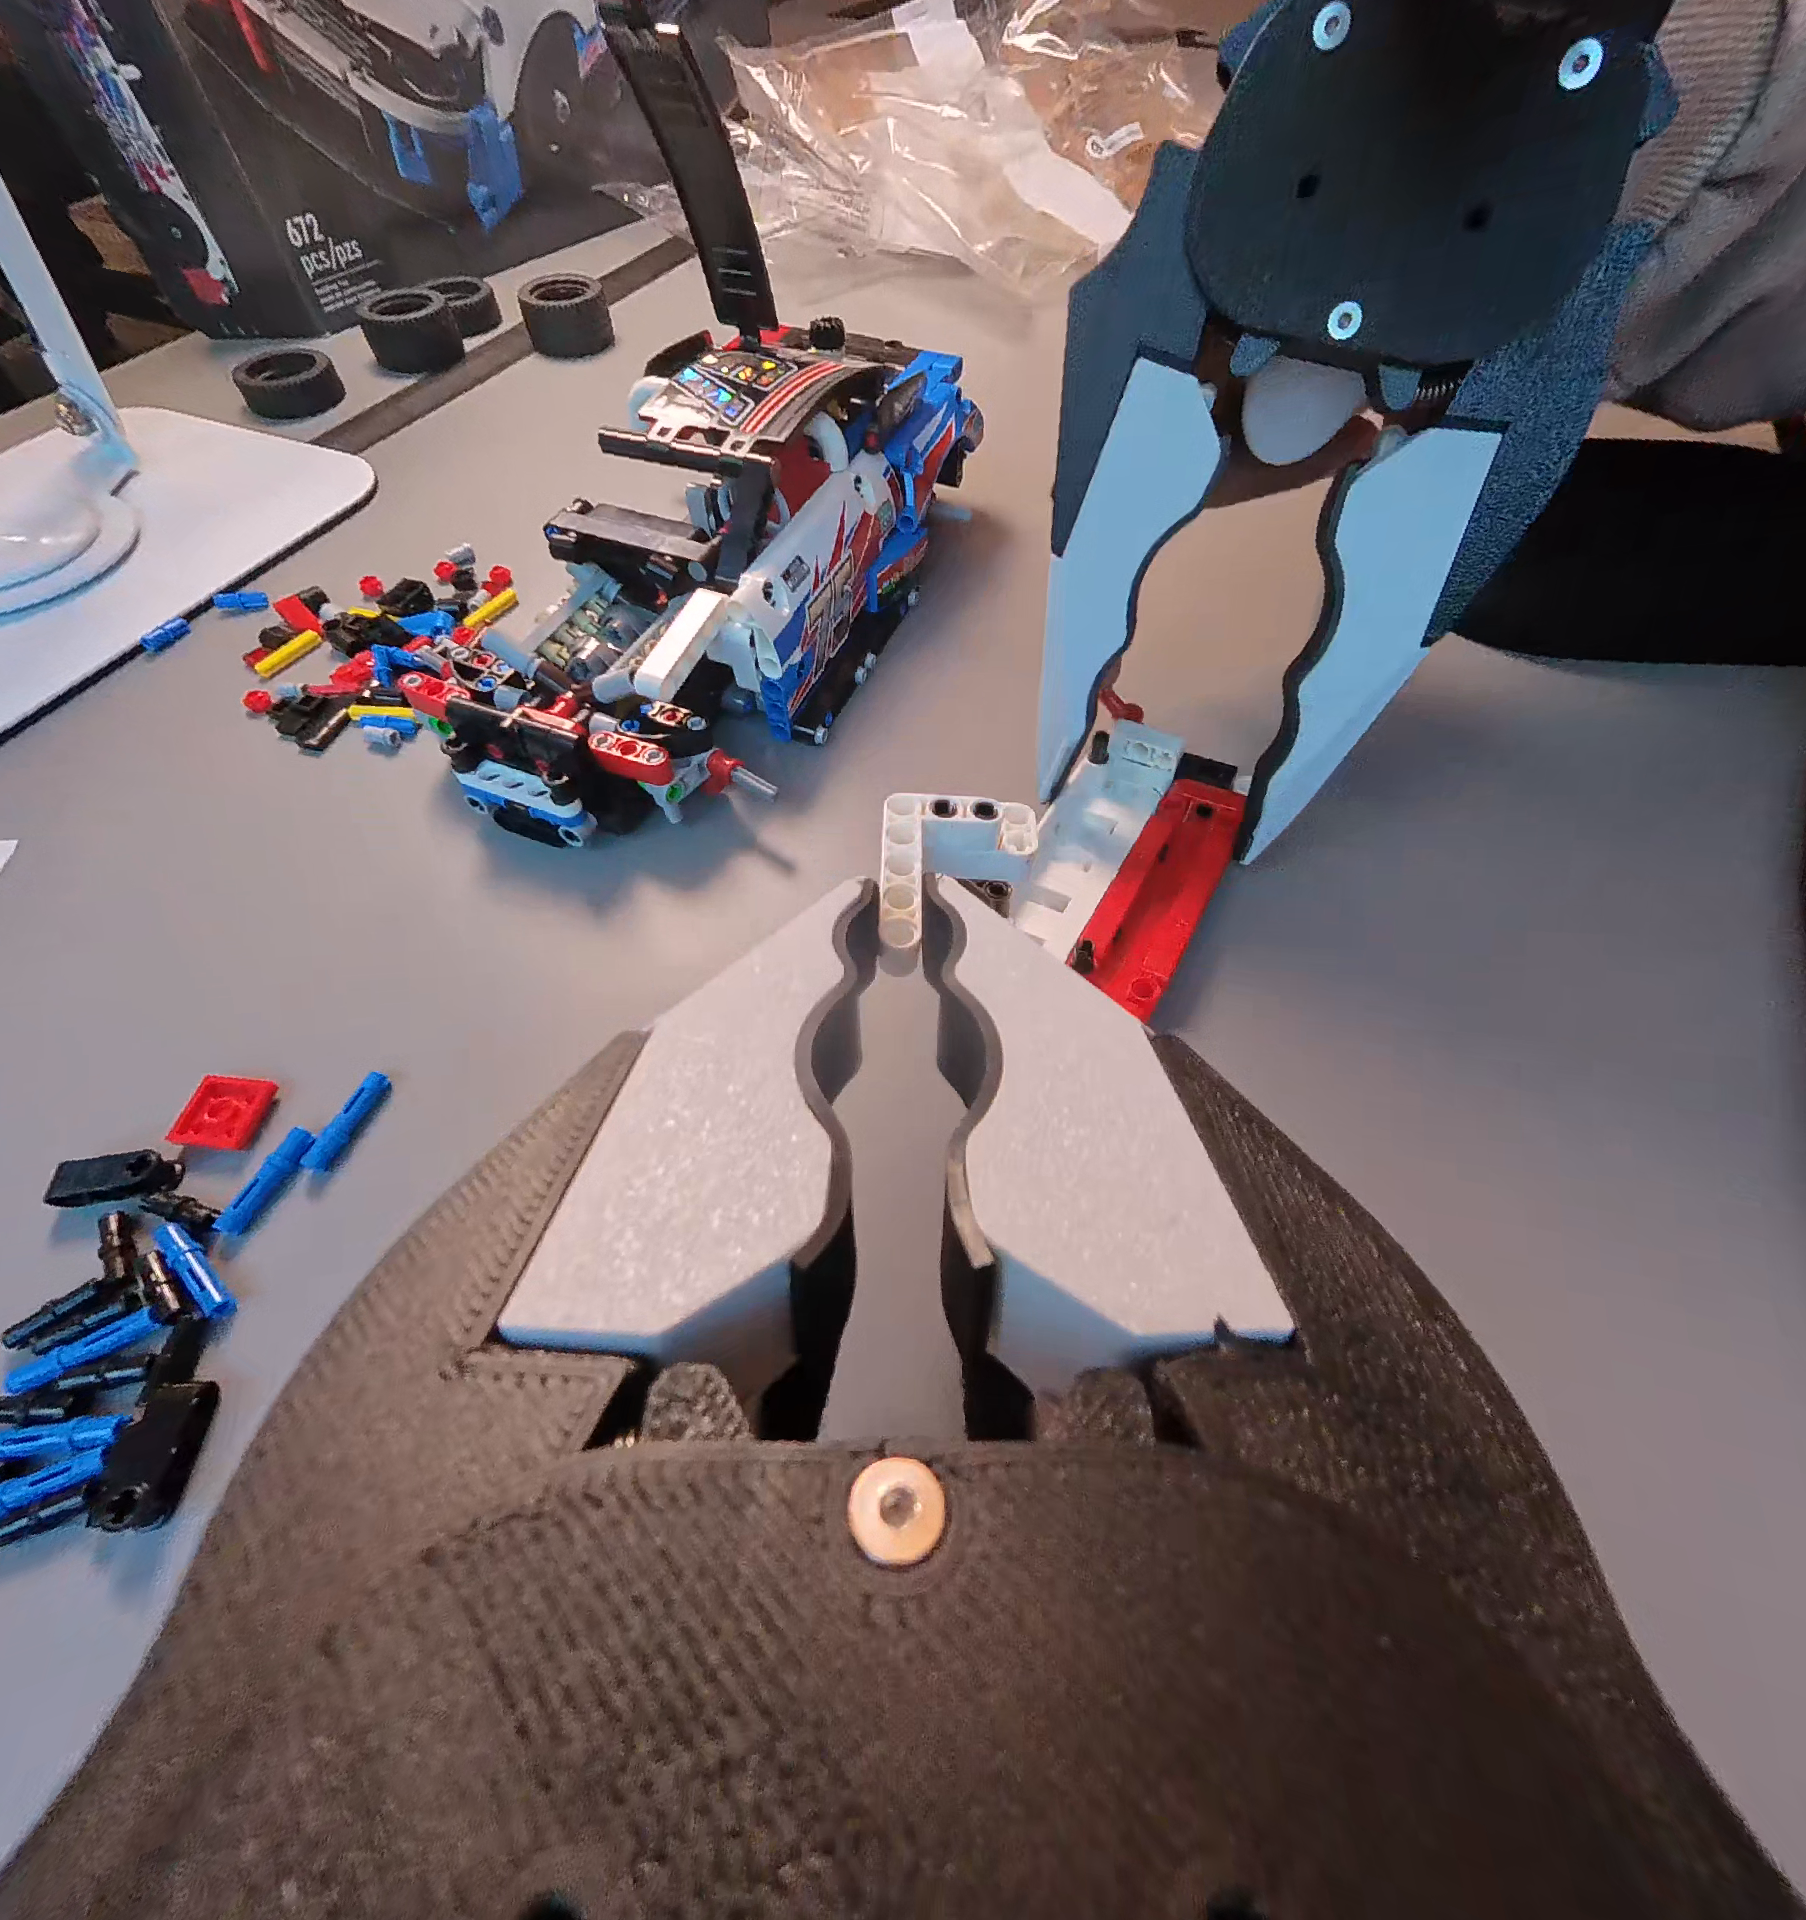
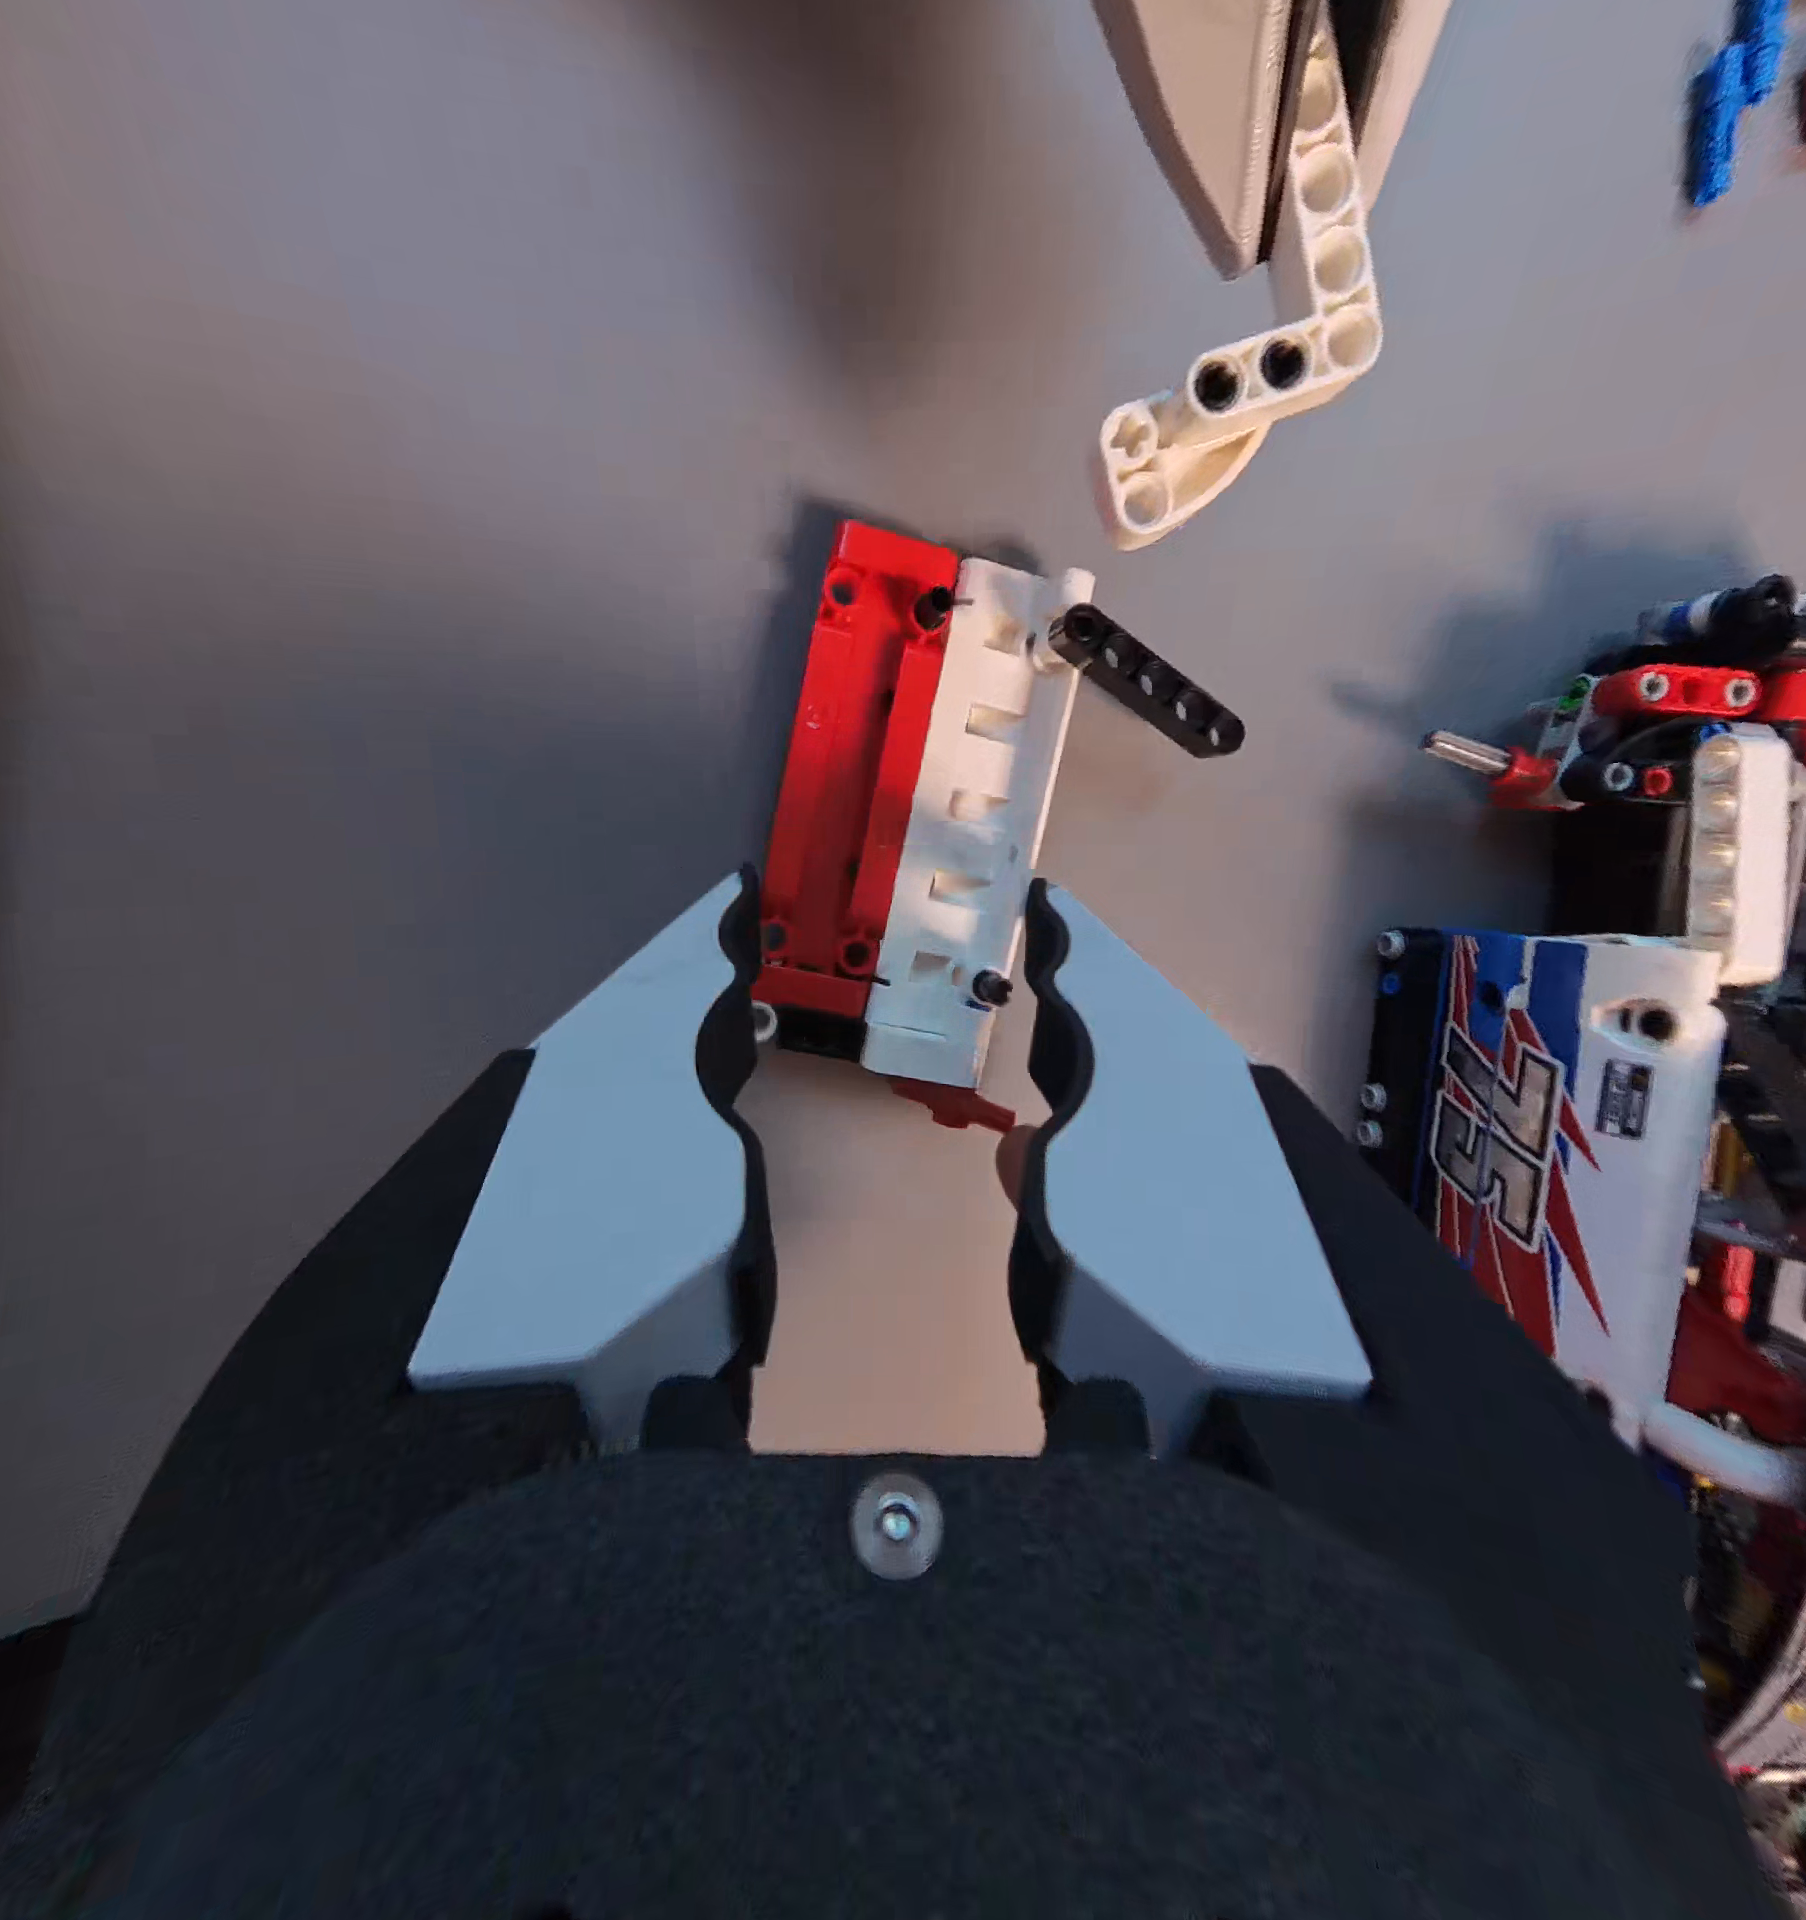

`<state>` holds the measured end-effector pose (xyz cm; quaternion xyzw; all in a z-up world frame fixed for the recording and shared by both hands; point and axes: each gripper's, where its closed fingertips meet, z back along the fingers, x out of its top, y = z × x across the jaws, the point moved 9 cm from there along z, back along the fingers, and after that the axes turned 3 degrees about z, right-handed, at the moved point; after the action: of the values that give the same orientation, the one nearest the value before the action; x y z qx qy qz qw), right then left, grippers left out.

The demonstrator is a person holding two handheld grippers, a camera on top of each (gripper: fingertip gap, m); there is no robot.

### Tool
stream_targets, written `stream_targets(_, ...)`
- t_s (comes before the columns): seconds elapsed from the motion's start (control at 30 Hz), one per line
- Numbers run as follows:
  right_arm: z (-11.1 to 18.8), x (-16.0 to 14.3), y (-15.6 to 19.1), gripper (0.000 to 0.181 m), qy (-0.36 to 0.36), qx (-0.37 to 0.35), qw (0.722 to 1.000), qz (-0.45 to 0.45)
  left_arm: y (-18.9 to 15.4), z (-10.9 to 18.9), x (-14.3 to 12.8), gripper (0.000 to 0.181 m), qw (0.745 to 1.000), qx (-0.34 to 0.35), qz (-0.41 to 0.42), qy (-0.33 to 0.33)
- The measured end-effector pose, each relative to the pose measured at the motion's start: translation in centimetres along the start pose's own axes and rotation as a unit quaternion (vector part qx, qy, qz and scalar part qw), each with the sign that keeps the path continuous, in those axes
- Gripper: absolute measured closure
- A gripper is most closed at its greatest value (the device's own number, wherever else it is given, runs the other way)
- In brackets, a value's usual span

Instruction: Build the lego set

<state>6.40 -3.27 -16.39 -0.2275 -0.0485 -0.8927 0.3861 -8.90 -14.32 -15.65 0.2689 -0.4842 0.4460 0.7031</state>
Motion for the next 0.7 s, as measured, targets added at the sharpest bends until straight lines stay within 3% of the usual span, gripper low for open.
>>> stream_targets(0.2,0.4,-0.7,-1.2,0.133,0.035,0.021,0.985,0.165,-0.5,-0.5,-0.5,0.176,1.000,-0.016,0.005,0.021)
stream_targets(0.37,0.6,-0.9,-1.8,0.132,0.059,0.013,0.969,0.241,-1.2,-1.0,-0.7,0.176,0.999,-0.027,-0.002,0.033)
stream_targets(0.47,1.4,-0.8,-1.8,0.120,0.052,-0.008,0.973,0.227,-1.4,-1.1,-0.8,0.176,0.999,-0.030,-0.005,0.037)
stream_targets(0.57,2.8,-0.3,-1.2,0.120,-0.011,-0.025,0.983,0.181,-1.4,-1.1,-0.8,0.176,0.999,-0.030,-0.003,0.037)
stream_targets(0.7,3.3,-1.0,0.5,0.122,-0.040,-0.043,0.988,0.144,-1.4,-1.2,-0.8,0.176,0.999,-0.036,0.006,0.032)
